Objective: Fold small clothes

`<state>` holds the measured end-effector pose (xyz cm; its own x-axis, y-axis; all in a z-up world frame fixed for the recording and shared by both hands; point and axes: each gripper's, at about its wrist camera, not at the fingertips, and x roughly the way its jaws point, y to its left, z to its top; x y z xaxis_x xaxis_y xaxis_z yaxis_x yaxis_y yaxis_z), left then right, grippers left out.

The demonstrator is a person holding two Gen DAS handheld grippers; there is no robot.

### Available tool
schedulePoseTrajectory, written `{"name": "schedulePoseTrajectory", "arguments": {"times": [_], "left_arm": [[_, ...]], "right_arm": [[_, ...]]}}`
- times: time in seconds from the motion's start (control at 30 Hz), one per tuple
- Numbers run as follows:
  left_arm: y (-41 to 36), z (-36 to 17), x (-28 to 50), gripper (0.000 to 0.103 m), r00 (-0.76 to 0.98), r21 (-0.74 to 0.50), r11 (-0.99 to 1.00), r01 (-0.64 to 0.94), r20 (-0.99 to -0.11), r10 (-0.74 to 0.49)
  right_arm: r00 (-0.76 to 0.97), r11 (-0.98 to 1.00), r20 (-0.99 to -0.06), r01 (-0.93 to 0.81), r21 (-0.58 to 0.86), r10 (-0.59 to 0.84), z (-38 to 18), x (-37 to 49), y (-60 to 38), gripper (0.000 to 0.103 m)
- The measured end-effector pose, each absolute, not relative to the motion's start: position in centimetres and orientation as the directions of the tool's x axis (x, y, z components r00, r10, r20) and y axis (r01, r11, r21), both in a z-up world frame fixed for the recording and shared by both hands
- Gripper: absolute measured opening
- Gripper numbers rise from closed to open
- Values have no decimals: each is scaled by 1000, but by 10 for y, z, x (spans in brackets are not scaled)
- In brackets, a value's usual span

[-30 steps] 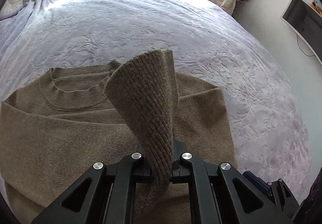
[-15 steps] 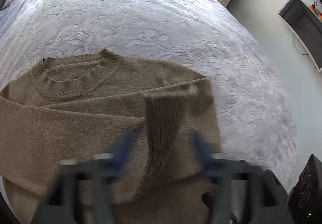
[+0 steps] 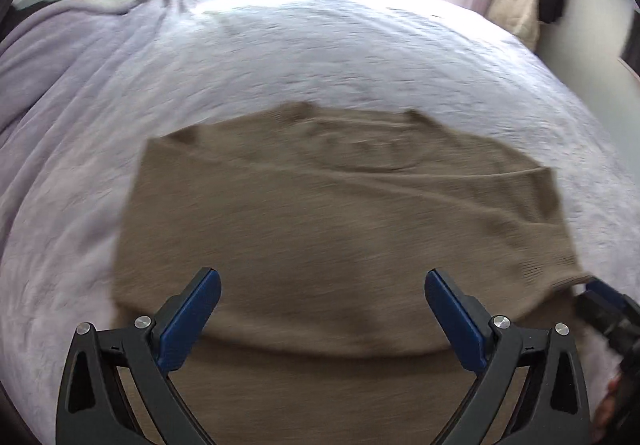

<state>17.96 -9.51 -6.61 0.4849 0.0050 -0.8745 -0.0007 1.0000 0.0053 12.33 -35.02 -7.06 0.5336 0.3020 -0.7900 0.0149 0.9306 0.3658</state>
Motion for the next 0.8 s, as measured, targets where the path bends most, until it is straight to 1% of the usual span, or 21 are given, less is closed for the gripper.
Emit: {"name": "schedulePoseTrajectory", "arguments": {"times": [0.03, 0.13, 0.2, 0.27, 0.33, 0.43, 0.57, 0.6, 0.63, 0.67, 0.7, 0.8], "left_arm": [[-79, -70, 176, 102, 484, -20, 999, -28, -875, -4], [-48, -86, 167, 102, 475, -98, 991, -88, -879, -45], [-41, -106, 166, 102, 448, -102, 990, -100, -893, -47], [-41, -116, 164, 102, 458, -92, 992, -90, -888, -41], [-46, -118, 162, 102, 486, -66, 995, -81, -873, -19], [-48, -123, 162, 102, 495, -57, 995, -84, -869, -8], [-46, -124, 162, 102, 500, -65, 994, -83, -866, -15], [-46, -124, 162, 102, 499, -68, 994, -83, -866, -18], [-44, -123, 161, 102, 499, -71, 994, -81, -866, -21], [-44, -123, 161, 102, 497, -74, 994, -79, -867, -25], [-44, -123, 162, 102, 495, -75, 994, -78, -868, -26], [-45, -123, 162, 102, 495, -68, 995, -78, -869, -20]], "right_arm": [[531, 910, -775, 17, 414, 342, -74, 126, -351, 81], [535, 872, -751, 52, 486, 387, -82, 129, -351, 74], [544, 858, -744, 79, 507, 389, -84, 130, -349, 70], [551, 836, -730, 101, 540, 405, -86, 132, -349, 70], [538, 840, -747, 125, 528, 390, -84, 136, -348, 67], [537, 862, -764, 127, 491, 356, -77, 141, -344, 67], [462, 874, -824, 183, 450, 328, -94, 164, -339, 66], [453, 874, -831, 196, 446, 322, -98, 167, -339, 53], [455, 877, -834, 200, 436, 311, -99, 169, -339, 33], [457, 887, -839, 197, 418, 295, -98, 169, -338, 24], [457, 893, -841, 187, 408, 289, -97, 168, -337, 20], [457, 917, -853, 168, 361, 252, -94, 162, -334, 19]]}}
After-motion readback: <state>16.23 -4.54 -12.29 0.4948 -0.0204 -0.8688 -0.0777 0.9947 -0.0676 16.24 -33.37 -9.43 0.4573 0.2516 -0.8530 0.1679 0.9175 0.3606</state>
